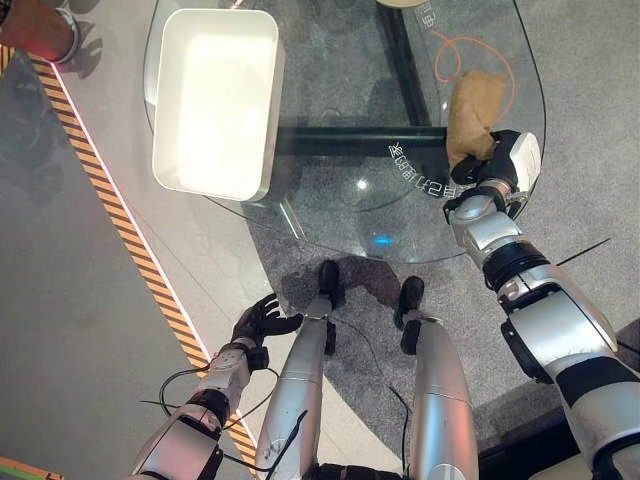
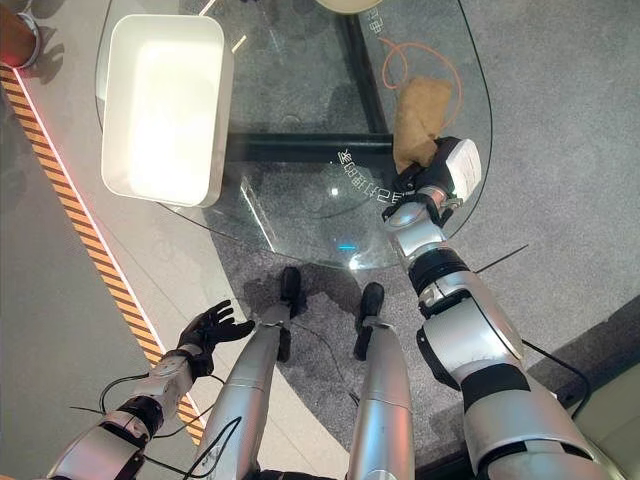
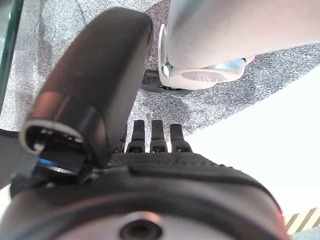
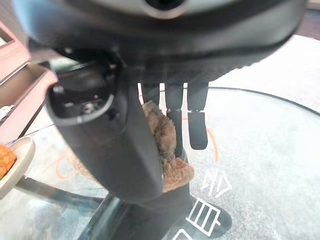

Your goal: Wipe the table with a cloth and put it in the basket.

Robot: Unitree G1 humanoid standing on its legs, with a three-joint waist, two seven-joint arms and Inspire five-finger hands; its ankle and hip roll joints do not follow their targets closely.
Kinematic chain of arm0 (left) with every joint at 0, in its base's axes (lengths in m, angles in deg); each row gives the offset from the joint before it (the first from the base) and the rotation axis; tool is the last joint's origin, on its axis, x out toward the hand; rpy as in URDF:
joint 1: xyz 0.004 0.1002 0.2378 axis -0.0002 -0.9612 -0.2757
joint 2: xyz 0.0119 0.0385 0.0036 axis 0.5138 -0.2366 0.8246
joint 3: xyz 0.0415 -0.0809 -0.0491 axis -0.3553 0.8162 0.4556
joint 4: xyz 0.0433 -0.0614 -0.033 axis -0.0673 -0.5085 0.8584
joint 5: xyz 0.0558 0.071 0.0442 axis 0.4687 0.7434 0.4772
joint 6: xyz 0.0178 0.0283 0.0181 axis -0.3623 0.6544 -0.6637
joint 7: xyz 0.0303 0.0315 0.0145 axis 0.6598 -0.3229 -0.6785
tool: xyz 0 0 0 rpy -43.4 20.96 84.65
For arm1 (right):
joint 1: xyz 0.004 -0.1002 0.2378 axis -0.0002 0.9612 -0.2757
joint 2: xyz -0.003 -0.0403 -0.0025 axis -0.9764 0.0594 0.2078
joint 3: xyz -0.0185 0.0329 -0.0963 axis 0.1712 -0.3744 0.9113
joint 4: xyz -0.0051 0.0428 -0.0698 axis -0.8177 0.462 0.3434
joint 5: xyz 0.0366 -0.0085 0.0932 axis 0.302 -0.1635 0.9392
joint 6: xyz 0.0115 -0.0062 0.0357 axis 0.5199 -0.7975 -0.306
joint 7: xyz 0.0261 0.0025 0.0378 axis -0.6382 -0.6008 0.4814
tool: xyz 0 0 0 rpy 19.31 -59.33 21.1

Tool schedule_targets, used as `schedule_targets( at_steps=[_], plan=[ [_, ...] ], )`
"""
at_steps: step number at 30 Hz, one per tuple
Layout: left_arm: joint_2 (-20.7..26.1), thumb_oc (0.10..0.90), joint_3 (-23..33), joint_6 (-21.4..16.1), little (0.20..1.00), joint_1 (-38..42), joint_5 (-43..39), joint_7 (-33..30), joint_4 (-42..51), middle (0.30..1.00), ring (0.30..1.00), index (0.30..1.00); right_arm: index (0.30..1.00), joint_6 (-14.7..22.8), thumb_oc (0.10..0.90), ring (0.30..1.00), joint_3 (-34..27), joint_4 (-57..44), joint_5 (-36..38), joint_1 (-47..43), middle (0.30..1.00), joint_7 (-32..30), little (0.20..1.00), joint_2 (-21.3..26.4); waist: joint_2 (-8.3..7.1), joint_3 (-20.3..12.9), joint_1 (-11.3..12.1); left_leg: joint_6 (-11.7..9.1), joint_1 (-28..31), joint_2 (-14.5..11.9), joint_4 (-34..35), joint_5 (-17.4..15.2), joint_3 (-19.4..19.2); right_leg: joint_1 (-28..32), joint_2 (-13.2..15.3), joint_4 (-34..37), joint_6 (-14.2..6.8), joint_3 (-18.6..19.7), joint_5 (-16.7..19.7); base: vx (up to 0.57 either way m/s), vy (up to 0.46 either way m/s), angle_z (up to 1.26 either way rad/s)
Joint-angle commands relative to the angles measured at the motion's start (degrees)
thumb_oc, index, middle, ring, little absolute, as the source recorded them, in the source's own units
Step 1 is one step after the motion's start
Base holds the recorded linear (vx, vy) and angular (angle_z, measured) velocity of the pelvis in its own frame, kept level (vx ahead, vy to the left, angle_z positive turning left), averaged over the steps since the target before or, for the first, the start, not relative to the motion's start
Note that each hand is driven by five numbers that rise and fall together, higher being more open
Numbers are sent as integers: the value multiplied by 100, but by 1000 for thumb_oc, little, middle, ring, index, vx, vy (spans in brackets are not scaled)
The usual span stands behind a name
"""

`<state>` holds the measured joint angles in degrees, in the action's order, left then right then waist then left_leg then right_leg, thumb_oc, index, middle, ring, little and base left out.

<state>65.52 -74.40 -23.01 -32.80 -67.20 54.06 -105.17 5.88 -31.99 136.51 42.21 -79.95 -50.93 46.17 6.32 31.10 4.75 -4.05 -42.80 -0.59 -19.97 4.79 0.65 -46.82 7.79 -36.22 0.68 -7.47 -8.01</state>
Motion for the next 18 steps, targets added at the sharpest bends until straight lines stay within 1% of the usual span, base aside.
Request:
schedule_targets(
  at_steps=[1,2,8,9,12,18],
  plan=[
    [-44,800,-68,-96,900,-166,-132,-38,9,900,900,900,300,383,100,300,496,-506,-675,-468,300,332,200,134,255,-131,84,284,4,274,-385,-538,-451,80,-98,561,-76,-288,318,0,0,0],
    [-32,800,-62,-68,900,-143,-129,-43,19,900,900,900,300,373,100,300,524,-546,-839,-475,300,372,200,129,250,-131,81,283,-7,274,-398,-543,-452,69,-92,551,-76,-291,315,0,0,0],
    [-49,800,-94,-61,900,-141,-127,-82,51,900,900,900,300,459,100,300,747,-830,-1240,-446,300,520,200,112,247,-131,79,279,11,289,-377,-534,-439,88,-81,580,-91,-302,330,0,0,0],
    [-44,800,-90,-43,900,-131,-114,-83,67,900,900,900,300,471,100,300,795,-890,-1409,-447,300,580,200,97,248,-131,81,277,6,295,-379,-535,-438,84,-78,582,-94,-303,330,0,0,0],
    [-52,800,-86,-18,900,-89,-94,-84,63,900,900,900,300,628,100,300,941,-1003,-1653,-467,300,840,200,62,245,-131,85,280,14,301,-365,-529,-437,86,-69,591,-97,-321,335,0,0,0],
    [-50,800,-97,5,900,-86,-77,-104,125,900,900,900,300,780,100,300,1140,-1340,-1767,-364,300,1189,200,4,237,-131,81,279,10,318,-350,-519,-437,85,-63,626,-98,-330,347,0,0,0]
  ],
)
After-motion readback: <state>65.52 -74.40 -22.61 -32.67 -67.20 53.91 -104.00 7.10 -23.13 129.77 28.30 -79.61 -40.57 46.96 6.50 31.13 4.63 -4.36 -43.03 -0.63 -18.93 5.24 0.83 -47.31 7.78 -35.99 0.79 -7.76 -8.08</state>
